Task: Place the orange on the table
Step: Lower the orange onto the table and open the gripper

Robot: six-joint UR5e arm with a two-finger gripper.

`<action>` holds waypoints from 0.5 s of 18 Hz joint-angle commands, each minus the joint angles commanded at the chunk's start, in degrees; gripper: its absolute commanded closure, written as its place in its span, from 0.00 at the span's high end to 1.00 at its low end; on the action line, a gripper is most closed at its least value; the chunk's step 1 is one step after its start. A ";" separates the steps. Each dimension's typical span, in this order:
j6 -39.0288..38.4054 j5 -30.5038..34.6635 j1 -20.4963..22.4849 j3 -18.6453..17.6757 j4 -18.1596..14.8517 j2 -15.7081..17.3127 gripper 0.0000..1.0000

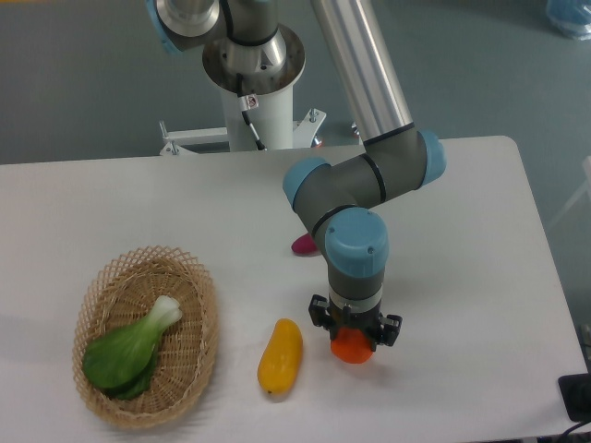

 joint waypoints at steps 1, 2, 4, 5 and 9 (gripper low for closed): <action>-0.09 0.00 0.00 0.00 0.00 0.00 0.75; 0.00 0.70 0.00 0.00 0.00 0.09 0.77; 0.09 1.41 -0.26 0.09 0.18 0.09 0.86; 0.09 1.41 -0.26 0.17 0.18 0.35 0.89; 0.00 1.32 -0.26 0.44 0.18 0.53 0.94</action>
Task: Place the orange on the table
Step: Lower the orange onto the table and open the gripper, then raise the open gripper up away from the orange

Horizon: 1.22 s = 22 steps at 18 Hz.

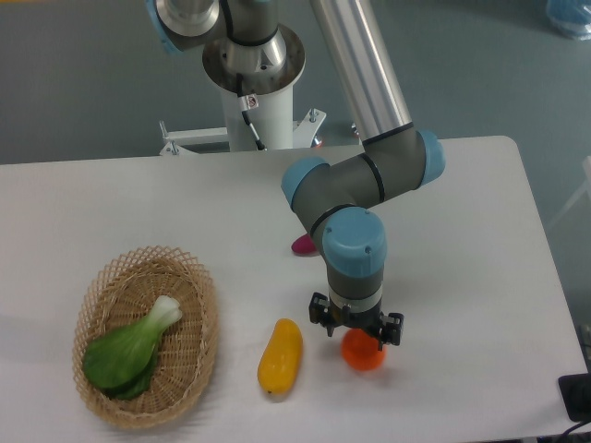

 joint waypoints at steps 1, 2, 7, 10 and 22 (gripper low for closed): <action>-0.09 0.00 0.00 0.26 0.00 0.17 0.95; 0.00 0.00 0.00 0.44 0.00 0.26 0.95; 0.35 -0.09 0.00 0.88 0.00 0.88 0.96; 3.42 -0.53 1.05 2.37 -1.05 3.25 0.99; 6.77 -1.49 2.55 8.97 -9.05 4.83 0.99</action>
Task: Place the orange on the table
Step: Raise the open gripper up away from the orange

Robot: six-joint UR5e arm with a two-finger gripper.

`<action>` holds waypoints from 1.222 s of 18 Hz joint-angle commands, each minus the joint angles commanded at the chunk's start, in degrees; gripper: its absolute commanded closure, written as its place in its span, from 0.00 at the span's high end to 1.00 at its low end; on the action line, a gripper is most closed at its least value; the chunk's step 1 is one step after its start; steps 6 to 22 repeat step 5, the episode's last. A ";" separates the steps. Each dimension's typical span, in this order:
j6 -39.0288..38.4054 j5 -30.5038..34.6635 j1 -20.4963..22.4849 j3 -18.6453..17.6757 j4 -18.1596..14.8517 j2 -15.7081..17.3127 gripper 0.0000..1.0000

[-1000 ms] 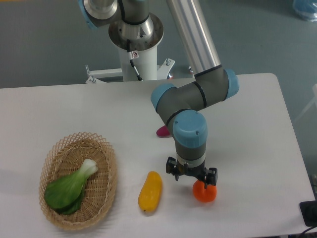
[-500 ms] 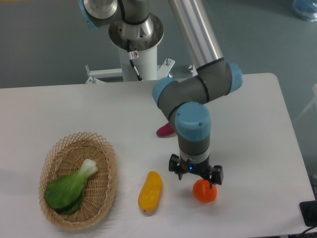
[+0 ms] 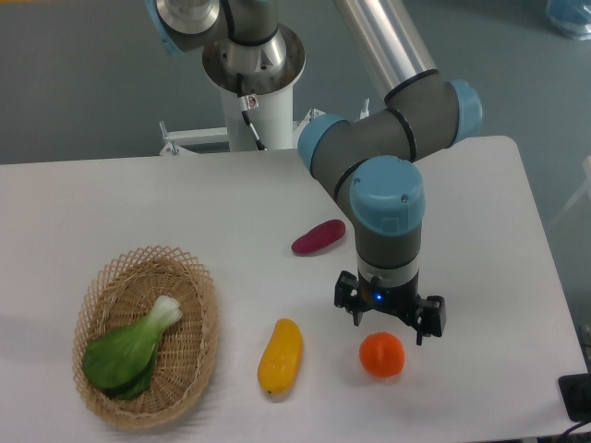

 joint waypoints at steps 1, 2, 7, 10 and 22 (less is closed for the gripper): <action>0.00 -0.44 0.18 0.00 0.09 0.18 0.99; 0.00 -0.53 0.26 0.09 0.09 0.18 0.99; 0.00 -0.53 0.27 0.09 0.09 0.36 0.99; 0.00 -0.53 0.27 0.09 0.09 0.36 0.99; 0.00 -0.53 0.27 0.09 0.09 0.36 0.99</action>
